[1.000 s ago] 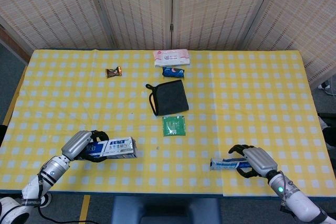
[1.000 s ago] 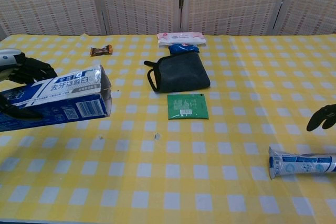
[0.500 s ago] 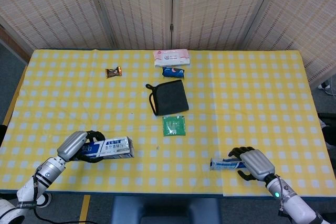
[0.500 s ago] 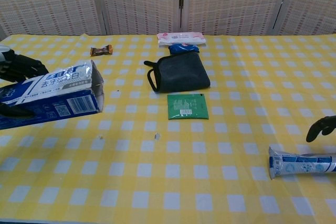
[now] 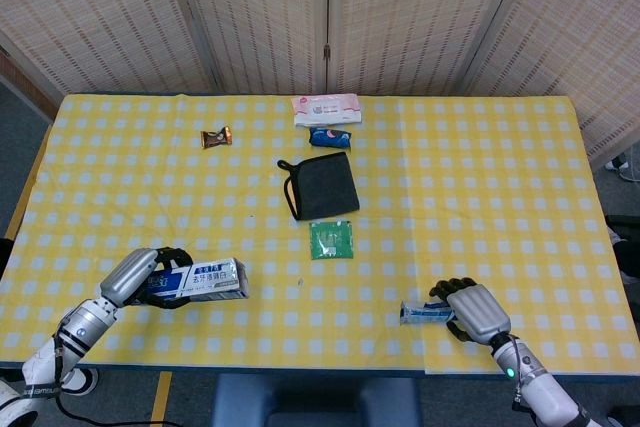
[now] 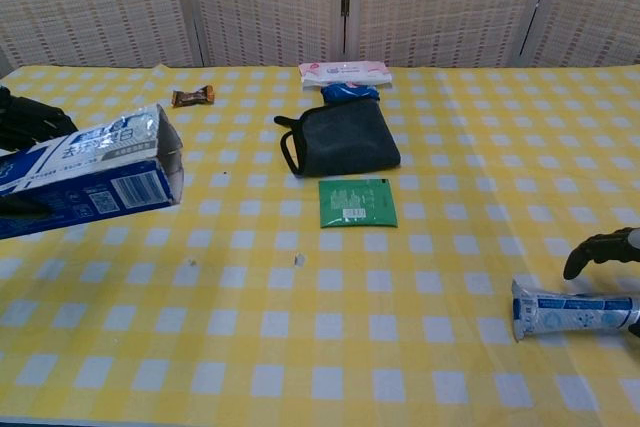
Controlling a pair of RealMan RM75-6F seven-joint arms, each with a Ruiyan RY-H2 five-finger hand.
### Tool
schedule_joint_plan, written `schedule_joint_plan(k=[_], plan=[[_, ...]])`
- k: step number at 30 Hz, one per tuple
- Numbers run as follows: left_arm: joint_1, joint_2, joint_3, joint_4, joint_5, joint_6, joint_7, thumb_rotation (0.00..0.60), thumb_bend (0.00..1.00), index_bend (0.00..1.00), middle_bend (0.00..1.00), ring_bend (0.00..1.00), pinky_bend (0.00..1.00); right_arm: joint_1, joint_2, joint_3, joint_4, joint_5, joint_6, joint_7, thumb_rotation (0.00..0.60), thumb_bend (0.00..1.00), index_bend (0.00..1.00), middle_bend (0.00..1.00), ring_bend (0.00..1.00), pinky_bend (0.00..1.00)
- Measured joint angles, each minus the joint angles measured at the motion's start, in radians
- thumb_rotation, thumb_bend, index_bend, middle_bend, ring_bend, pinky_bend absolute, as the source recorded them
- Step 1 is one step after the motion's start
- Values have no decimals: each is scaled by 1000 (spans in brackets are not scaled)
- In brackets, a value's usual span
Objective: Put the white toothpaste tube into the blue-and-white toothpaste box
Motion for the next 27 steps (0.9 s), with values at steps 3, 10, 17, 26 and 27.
schedule_joint_plan(k=[3,10,17,26,27], plan=[[1,1,3,10,0,-1,-12,600,216,544,488,432,521,5,-21,-1,17,-3,-4,14,600,428,295,265,222,239],[2,5,4,24,5,8,-36,600,216,544,488,432,521,21,-54,-3,40,-19,-13,34,600,427,353,308,243,266],[2,10,4,33,5,10,-53,600,217,544,488,432,521,21,-83,-5,62,-28,9,16,600,428,468,390,302,334],[6,10,4,49,0,14,-68,600,217,544,488,432,521,9,-106,5,77,-52,87,-19,600,428,705,575,467,533],[6,11,4,50,0,14,-69,600,217,544,488,432,521,6,-107,7,77,-61,104,-17,600,428,727,594,485,564]])
